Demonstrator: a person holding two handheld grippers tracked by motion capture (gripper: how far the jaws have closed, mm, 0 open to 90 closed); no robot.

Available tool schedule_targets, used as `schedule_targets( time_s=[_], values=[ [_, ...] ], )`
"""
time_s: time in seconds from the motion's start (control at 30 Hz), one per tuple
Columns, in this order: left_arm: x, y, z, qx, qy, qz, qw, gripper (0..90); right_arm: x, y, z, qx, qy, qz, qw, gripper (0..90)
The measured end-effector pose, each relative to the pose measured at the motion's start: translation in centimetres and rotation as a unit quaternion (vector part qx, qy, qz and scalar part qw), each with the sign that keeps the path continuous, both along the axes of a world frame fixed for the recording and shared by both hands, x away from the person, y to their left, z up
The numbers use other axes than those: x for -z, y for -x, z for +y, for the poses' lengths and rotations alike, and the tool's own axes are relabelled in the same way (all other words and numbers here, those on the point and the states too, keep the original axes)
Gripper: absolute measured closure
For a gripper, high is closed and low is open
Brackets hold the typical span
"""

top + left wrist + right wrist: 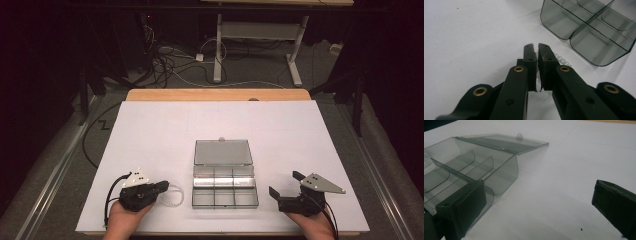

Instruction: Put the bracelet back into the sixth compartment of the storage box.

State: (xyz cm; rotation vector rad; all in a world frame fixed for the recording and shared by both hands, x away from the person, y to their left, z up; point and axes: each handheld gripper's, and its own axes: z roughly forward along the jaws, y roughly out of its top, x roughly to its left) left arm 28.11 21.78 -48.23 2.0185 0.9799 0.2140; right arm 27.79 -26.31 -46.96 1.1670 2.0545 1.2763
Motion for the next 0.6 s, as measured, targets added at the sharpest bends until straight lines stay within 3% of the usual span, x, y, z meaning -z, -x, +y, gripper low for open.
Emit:
schedule_targets(
  time_s=[0.17,0.37,0.6],
  values=[
    [0.0,0.1,0.2,-0.007,0.002,-0.001,1.0,83.7,-0.1,0.1,0.4,0.0,-0.004,0.001,1.0,0.9],
    [-0.3,0.0,0.1,-0.009,0.008,-0.006,0.9999,83.8,0.1,0.0,0.4,-0.01,0.008,-0.001,0.9999,0.9],
    [-1.4,0.2,-0.8,0.0,0.009,-0.027,0.9996,83.8,-0.3,0.4,-0.1,-0.004,0.006,-0.009,0.9999,0.9]
  ],
)
